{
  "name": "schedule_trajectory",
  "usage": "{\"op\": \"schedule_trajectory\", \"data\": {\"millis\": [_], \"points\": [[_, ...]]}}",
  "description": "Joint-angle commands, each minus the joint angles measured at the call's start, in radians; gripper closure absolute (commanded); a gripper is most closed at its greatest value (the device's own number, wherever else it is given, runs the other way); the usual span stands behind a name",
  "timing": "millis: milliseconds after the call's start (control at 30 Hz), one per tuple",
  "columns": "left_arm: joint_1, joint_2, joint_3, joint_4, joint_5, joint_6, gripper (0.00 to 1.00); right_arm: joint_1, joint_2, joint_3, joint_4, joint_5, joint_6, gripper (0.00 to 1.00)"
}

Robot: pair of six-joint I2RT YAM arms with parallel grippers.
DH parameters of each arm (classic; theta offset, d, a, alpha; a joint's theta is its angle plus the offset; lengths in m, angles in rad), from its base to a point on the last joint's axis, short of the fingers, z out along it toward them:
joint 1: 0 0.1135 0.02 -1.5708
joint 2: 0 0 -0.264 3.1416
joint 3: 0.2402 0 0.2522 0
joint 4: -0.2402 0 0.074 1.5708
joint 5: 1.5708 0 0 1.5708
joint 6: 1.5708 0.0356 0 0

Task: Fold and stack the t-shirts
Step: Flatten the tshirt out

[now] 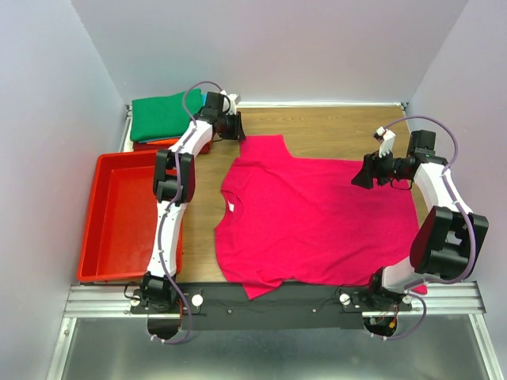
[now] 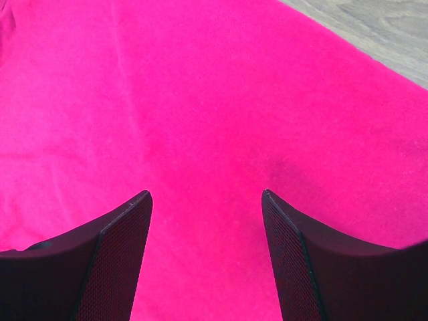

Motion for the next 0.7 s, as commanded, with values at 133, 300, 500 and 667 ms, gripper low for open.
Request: {"op": "schedule_trajectory", "data": {"millis": [133,300,500,667], "points": [[-0.001,0.047,0.051,-0.048,0.025,-0.025,0.6,-0.006,-0.001,-0.01,0.01,-0.019,0.0,0.27],[-0.002,0.07,0.081,-0.094,-0.056,-0.019,0.6,-0.006,-0.006,-0.01,0.011,-0.017,0.0,0.27],[-0.022,0.098,0.12,-0.134,-0.111,0.009,0.6,-0.006,-0.007,-0.01,0.011,-0.019,0.002,0.27],[-0.051,0.115,0.125,-0.148,-0.104,0.016,0.61,-0.006,-0.012,-0.008,0.011,-0.016,0.0,0.27]]}}
